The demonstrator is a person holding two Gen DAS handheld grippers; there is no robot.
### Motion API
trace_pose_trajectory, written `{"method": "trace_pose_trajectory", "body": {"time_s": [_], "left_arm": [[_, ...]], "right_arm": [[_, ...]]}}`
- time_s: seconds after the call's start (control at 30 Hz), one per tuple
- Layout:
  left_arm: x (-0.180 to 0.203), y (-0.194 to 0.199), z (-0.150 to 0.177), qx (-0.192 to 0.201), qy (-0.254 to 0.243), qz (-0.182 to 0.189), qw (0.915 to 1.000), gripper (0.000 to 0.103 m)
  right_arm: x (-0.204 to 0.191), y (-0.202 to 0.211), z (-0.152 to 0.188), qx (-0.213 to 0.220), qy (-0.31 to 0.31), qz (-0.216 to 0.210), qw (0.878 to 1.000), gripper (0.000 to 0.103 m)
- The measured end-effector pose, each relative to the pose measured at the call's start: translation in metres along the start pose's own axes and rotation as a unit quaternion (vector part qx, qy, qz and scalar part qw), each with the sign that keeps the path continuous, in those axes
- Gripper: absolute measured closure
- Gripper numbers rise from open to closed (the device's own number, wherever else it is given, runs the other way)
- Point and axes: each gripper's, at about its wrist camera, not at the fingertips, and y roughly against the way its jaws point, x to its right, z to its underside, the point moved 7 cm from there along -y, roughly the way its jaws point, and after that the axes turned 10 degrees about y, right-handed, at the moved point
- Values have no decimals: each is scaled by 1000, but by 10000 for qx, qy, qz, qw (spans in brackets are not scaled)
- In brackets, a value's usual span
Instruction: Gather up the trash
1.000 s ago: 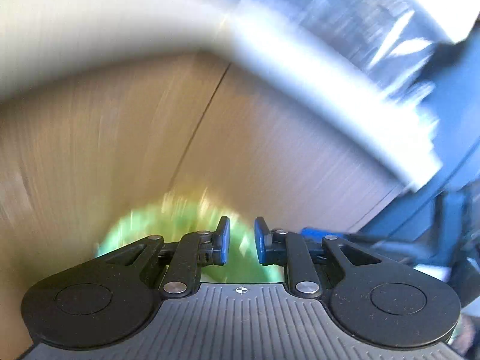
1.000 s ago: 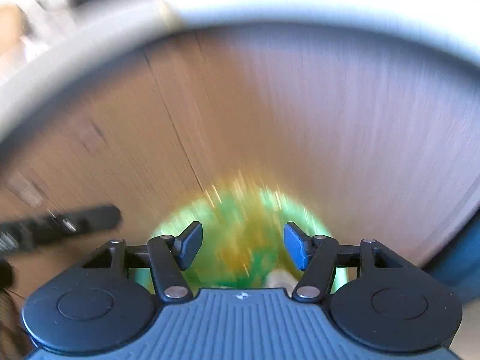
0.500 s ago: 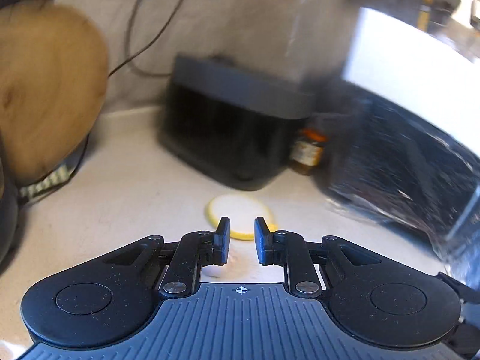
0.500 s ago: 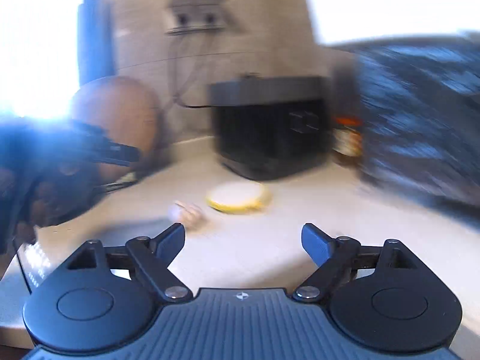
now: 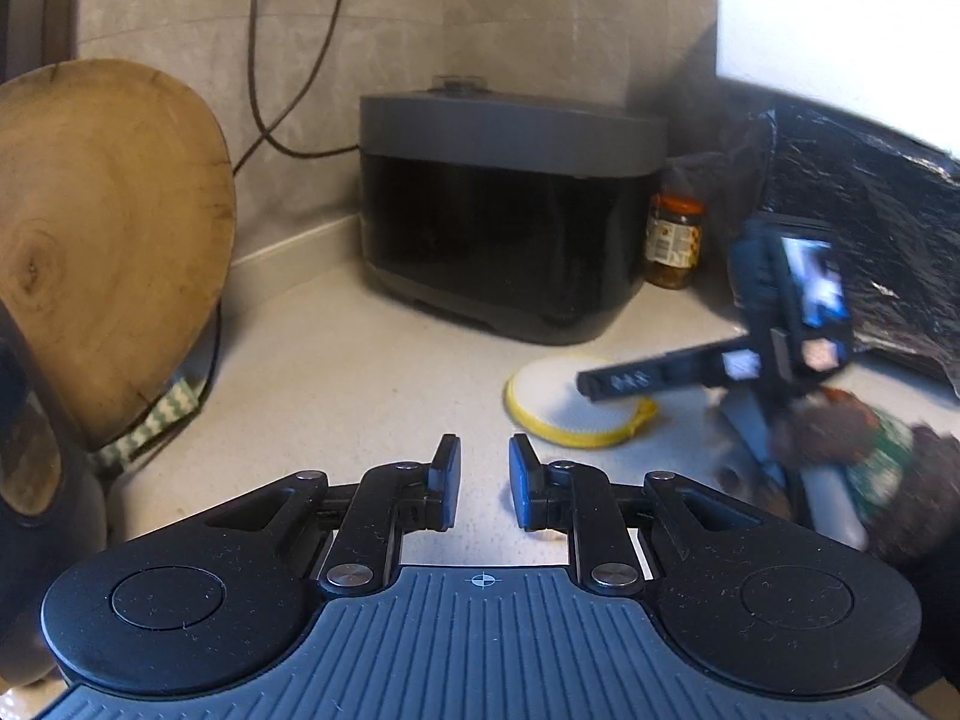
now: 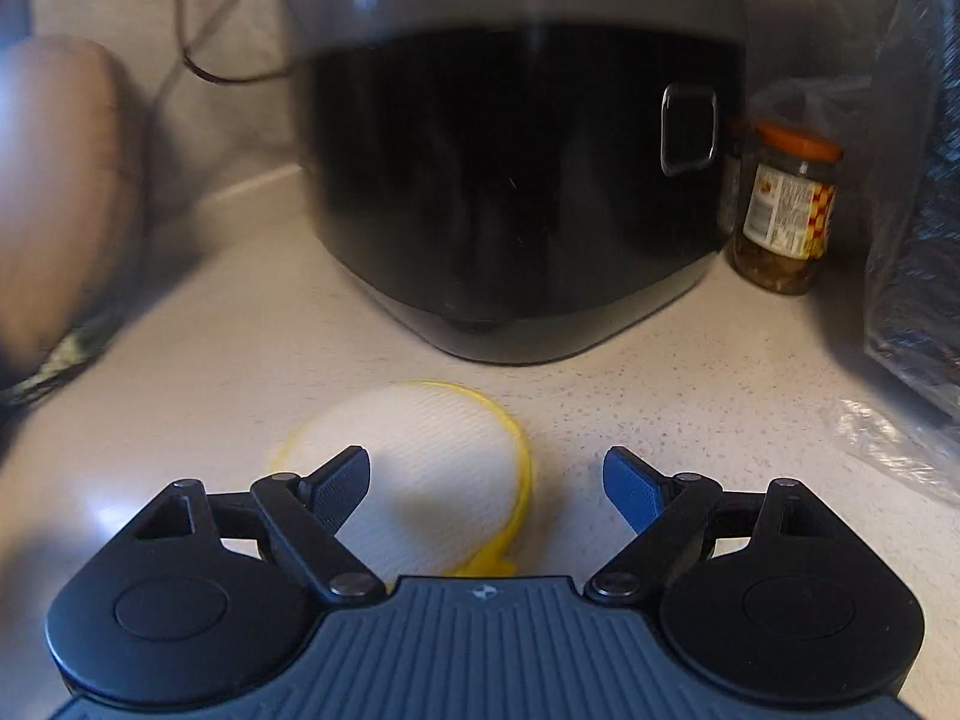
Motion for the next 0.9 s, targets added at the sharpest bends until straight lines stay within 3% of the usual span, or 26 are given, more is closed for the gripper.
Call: {"method": "trace_pose_trajectory", "body": {"time_s": [0.1,0.13,0.17,0.3,0.33,0.37,0.63,0.9], "left_arm": [[-6,0,4,-54,-19,44,10000,83],[-8,0,6,-68,-1,59,10000,83],[-10,0,7,-77,7,76,9999,83],[-16,0,14,-143,55,120,9998,83],[-19,1,15,-150,104,140,9997,83],[-22,2,16,-147,156,146,9997,83],[-51,21,33,-227,512,154,9983,83],[-78,29,45,-298,929,87,9952,83]], "right_arm": [[-8,-13,3,-110,-109,-228,9996,18],[-12,-12,6,-111,-87,-331,9994,24],[-18,-11,6,-101,-19,-432,9990,37],[-44,-1,6,-161,296,-801,9962,60],[-51,5,7,-164,371,-809,9959,72],[-58,9,7,-178,439,-909,9947,77],[-108,34,13,-270,590,-1717,9830,88],[-164,88,29,-78,1022,-2308,9676,91]]}}
